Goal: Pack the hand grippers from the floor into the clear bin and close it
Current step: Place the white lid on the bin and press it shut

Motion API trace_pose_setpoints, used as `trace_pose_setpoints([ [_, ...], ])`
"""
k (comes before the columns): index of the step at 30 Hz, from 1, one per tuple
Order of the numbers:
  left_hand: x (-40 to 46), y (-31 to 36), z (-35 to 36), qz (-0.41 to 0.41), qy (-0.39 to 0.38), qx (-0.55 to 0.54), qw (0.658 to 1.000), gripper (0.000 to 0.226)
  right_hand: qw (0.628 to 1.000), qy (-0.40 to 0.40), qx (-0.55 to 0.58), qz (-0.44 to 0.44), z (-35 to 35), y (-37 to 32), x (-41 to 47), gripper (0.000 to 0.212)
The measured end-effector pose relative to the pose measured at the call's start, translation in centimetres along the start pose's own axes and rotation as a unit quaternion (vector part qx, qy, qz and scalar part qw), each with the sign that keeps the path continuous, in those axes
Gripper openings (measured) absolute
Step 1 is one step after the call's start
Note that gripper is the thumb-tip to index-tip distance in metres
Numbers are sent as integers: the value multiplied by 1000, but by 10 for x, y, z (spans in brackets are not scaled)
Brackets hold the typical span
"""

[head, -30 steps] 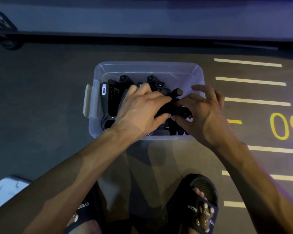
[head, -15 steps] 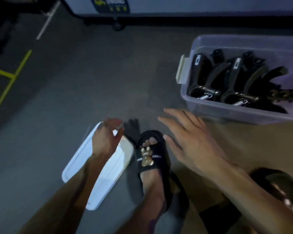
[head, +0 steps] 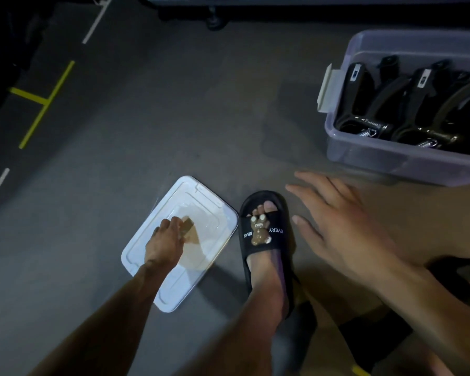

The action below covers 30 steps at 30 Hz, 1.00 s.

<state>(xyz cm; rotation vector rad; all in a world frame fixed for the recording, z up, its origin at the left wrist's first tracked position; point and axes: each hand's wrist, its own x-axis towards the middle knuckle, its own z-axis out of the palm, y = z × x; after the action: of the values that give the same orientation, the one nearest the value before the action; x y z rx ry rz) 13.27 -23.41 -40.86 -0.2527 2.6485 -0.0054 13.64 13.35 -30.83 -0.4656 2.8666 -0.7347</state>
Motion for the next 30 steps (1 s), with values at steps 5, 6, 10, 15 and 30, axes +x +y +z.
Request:
trace_pose_setpoints([
  [5, 6, 1, -1, 30, -17, 36, 999, 35, 1000, -6, -3, 11, -4, 1, -3, 48],
  [6, 9, 0, -4, 36, -10, 29, 999, 36, 1000, -7, -2, 11, -6, 1, -3, 48],
  [10, 31, 5, -32, 89, 106, 7, 990, 40, 1000, 3, -2, 14, -14, 9, -4, 49],
  [15, 58, 86, -135, 125, 253, -105, 954, 24, 996, 79, 25, 31, -39, 25, 9, 49],
  [30, 56, 454, -204, 576, 76, -56, 812, 36, 921, 336, -15, 197, -120, 156, 13, 44],
])
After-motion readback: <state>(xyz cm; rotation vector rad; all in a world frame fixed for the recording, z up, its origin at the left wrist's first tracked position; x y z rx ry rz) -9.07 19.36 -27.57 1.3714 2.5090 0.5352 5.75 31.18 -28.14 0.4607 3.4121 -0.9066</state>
